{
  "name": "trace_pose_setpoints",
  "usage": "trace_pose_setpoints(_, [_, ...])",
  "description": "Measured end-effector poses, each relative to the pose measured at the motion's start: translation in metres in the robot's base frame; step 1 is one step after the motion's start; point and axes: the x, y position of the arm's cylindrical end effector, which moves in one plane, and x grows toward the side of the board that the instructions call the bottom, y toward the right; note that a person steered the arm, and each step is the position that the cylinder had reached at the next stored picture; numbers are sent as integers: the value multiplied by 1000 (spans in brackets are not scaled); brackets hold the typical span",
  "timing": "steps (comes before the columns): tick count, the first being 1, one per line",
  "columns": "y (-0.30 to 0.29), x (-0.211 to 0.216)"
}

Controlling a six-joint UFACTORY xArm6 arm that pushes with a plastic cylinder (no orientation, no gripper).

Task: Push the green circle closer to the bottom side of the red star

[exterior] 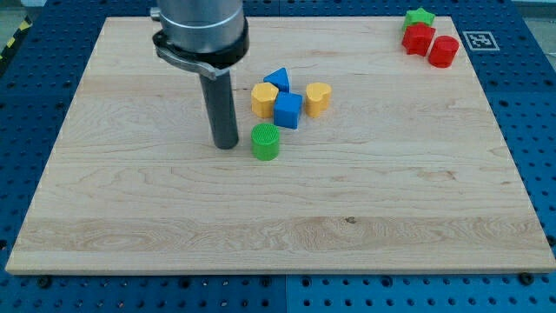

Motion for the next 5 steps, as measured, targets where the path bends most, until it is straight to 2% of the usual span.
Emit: trace_pose_setpoints(5, [86, 3])
